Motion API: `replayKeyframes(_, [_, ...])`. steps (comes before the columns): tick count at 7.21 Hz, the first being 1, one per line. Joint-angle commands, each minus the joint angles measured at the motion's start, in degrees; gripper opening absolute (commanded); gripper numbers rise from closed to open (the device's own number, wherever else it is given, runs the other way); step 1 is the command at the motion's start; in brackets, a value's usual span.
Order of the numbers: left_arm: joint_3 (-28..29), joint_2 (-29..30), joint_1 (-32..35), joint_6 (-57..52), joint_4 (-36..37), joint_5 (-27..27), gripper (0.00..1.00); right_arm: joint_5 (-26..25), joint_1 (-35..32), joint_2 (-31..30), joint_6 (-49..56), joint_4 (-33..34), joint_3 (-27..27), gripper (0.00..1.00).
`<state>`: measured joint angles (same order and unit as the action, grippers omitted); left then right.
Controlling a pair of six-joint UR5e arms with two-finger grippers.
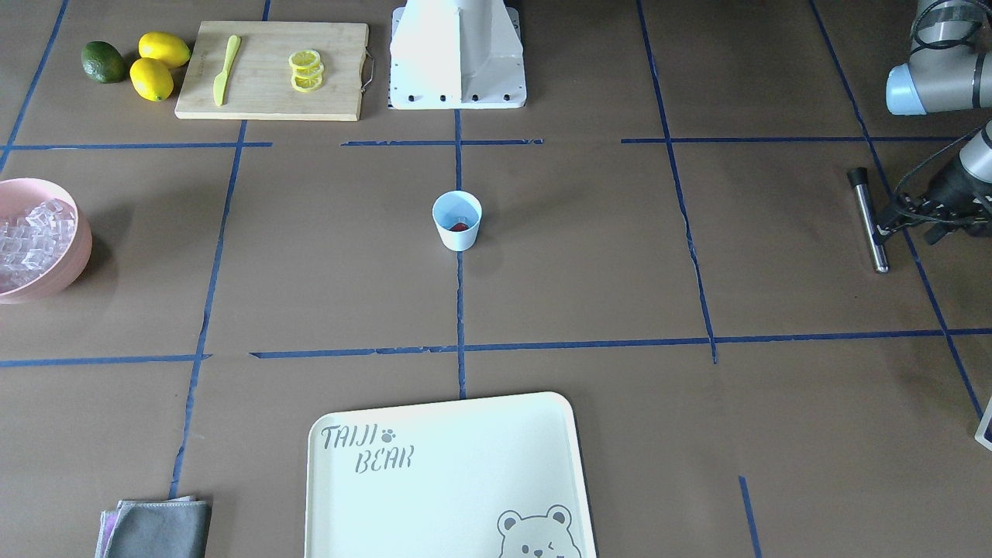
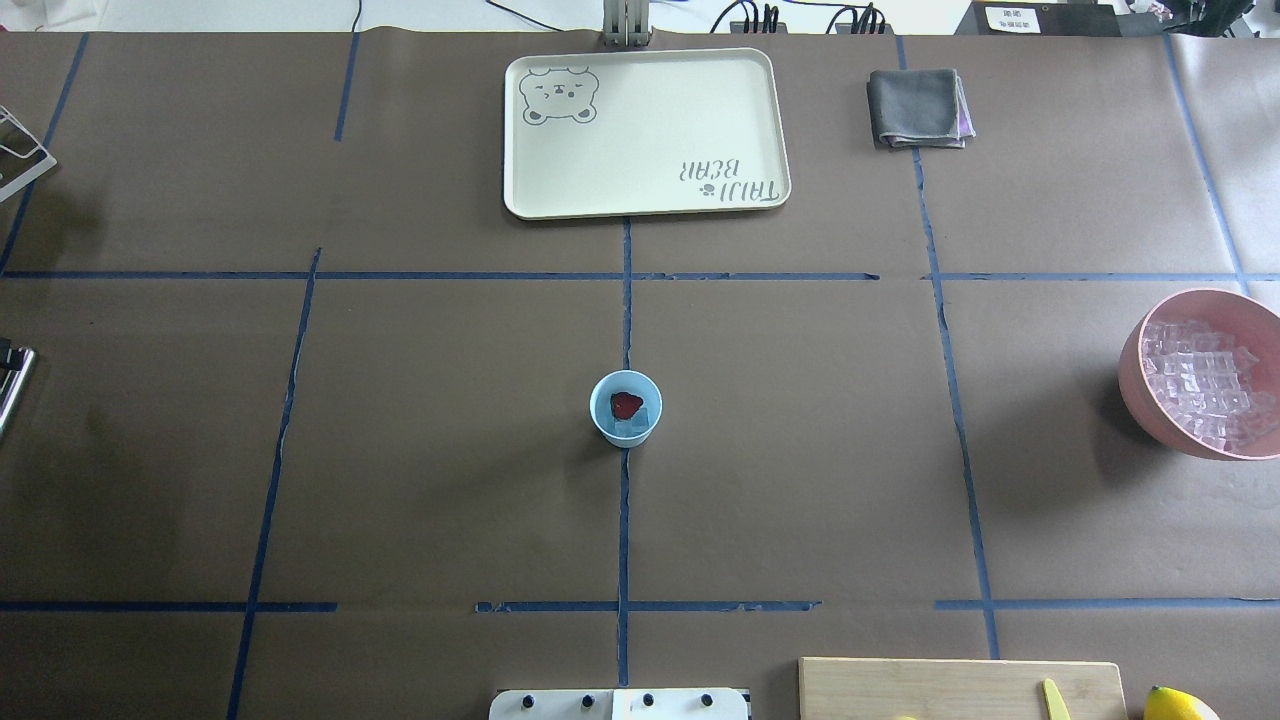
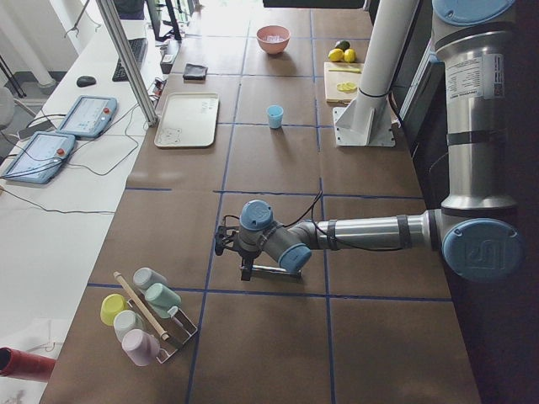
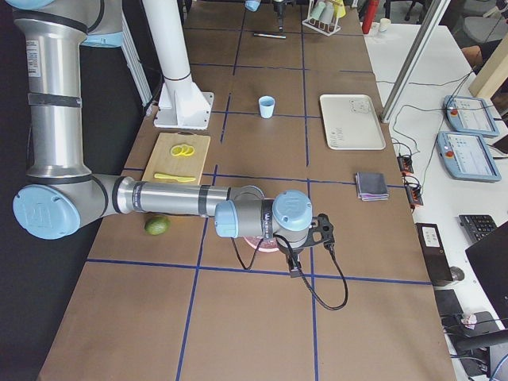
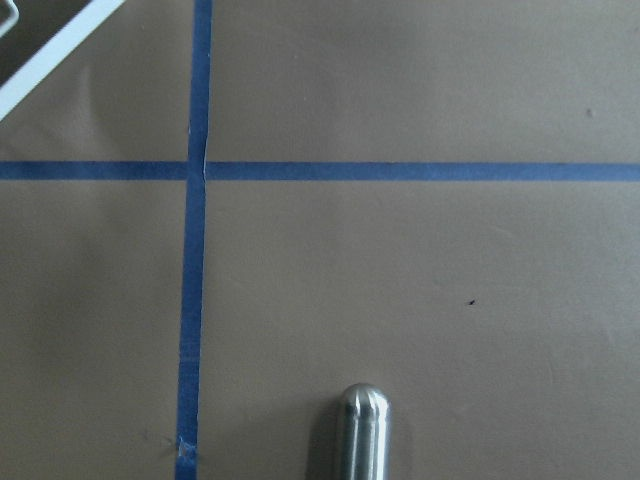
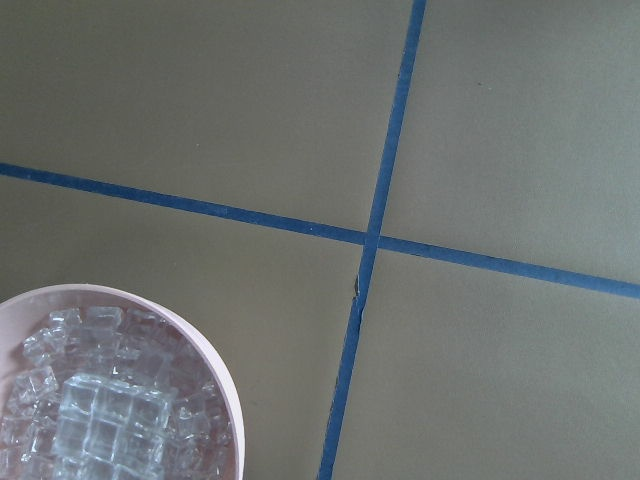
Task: Mash ice and strawberries in cup
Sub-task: 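Lower the left gripper onto the metal pestle and grasp it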
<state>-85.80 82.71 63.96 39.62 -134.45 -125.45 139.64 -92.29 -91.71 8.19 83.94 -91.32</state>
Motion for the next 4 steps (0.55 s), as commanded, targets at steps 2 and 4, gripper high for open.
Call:
replayKeyframes(2, [2.0,0.1,-3.8,0.6,-0.2,0.3,1.00,0.0,0.0,0.2,0.0,0.0,0.0,0.99])
replayKeyframes(4, [2.6,0.0,-4.1,0.4,-0.2,0.3,1.00,0.0,0.0,0.2,0.0,0.0,0.1,0.99])
